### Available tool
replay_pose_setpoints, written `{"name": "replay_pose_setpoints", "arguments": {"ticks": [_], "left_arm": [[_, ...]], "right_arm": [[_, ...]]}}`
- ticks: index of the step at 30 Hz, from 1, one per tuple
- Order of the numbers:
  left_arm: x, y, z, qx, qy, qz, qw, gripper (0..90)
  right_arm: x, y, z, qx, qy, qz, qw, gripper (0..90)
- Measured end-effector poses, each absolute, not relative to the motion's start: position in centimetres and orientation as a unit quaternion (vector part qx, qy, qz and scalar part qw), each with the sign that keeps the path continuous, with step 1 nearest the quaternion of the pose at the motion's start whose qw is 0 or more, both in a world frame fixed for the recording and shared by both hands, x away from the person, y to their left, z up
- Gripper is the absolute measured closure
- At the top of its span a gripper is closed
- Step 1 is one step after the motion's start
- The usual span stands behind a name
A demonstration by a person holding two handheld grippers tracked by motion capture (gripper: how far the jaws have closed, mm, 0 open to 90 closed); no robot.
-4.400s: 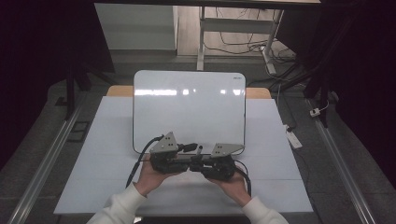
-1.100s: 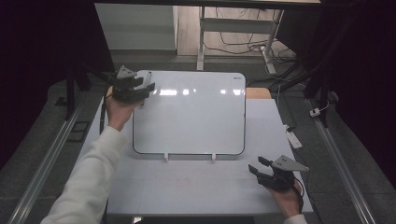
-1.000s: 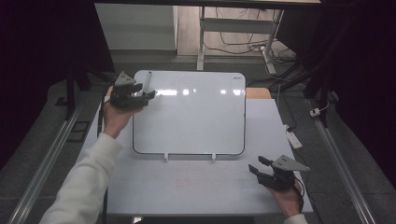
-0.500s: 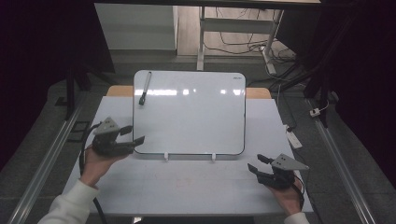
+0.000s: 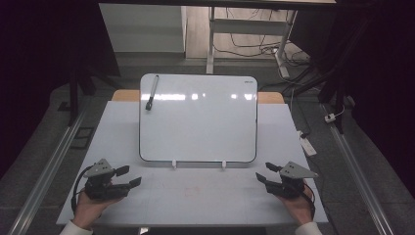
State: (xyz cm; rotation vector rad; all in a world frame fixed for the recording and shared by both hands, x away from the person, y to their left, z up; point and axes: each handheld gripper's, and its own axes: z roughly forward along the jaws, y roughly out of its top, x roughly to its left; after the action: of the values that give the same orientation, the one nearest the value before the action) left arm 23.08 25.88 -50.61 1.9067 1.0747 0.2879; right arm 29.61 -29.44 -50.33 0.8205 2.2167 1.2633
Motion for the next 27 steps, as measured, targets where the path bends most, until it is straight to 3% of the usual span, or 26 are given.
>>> {"name": "replay_pose_setpoints", "arguments": {"ticks": [27], "left_arm": [[23.48,25.10,-51.66,0.784,0.432,0.121,0.429,27.1]], "right_arm": [[29.59,-29.18,-50.56,0.292,0.811,0.451,0.232,42.9]]}}
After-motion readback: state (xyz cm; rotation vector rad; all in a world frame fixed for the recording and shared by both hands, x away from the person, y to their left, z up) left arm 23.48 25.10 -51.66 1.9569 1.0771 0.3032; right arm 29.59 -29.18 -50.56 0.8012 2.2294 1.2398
